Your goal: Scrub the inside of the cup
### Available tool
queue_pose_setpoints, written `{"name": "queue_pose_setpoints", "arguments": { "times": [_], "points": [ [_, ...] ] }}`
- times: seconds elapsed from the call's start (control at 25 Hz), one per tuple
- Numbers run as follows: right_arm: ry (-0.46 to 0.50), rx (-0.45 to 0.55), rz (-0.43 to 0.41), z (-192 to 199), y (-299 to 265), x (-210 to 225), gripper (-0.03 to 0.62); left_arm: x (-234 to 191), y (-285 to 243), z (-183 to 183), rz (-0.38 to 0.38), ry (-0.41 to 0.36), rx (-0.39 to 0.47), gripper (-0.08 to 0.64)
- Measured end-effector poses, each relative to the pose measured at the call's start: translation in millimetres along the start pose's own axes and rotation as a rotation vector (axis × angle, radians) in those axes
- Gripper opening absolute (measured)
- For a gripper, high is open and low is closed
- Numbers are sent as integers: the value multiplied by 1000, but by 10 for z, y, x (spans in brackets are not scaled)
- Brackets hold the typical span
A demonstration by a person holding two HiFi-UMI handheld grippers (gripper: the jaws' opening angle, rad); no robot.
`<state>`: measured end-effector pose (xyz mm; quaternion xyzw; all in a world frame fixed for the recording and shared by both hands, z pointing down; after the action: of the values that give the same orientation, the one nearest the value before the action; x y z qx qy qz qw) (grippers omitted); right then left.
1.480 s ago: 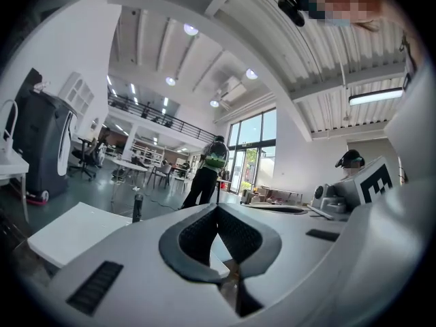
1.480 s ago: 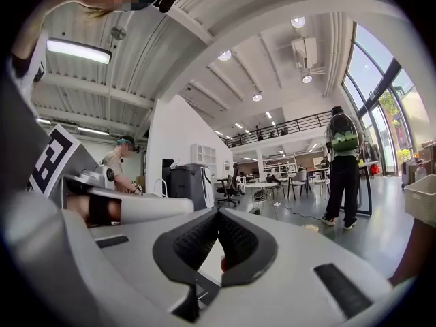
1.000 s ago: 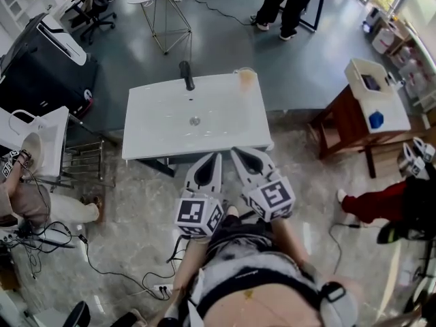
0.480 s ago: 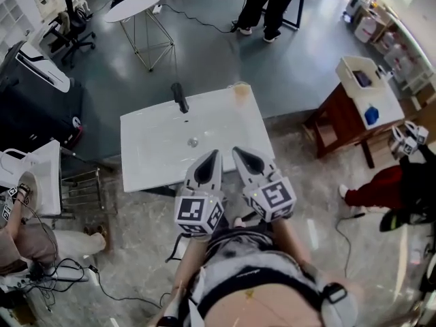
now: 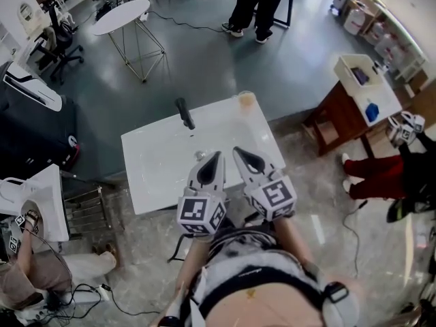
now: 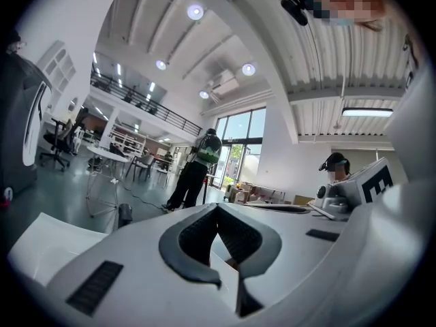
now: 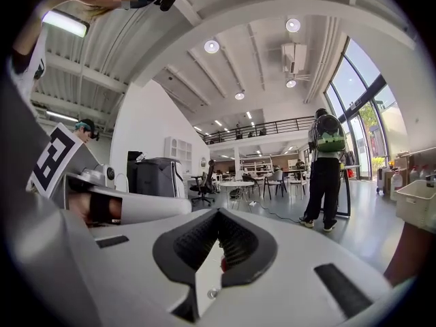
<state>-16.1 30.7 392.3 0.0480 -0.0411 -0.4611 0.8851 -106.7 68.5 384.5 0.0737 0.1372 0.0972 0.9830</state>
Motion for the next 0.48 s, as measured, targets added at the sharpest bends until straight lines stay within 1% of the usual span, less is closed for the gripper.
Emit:
{"name": "queue_pose_setpoints", "arguments": {
  "times": [0.2,0.36,0.48],
  "points": [
    [8,-1,29,66,-210,-39,2,-244,-61,-27,27,0,-10,15],
    [-5,-5,60,130,-265,-61,2,-301,-101,4,67,-3,-31,15],
    [8,-18,71,201,-275,-38,2,-329,-117,36,76,7,-28,15]
  ]
}}
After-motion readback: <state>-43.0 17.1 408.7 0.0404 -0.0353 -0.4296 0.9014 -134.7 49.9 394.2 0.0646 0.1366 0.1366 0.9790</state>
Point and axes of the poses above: the fingertips, and each gripper's own axes: y backward along the fingers, x to its right, z out of its underside, the point moved 5 cm from there along y, backward along the fingers, and after that the axes turned 15 degrees about x, right-handed, at the moved point
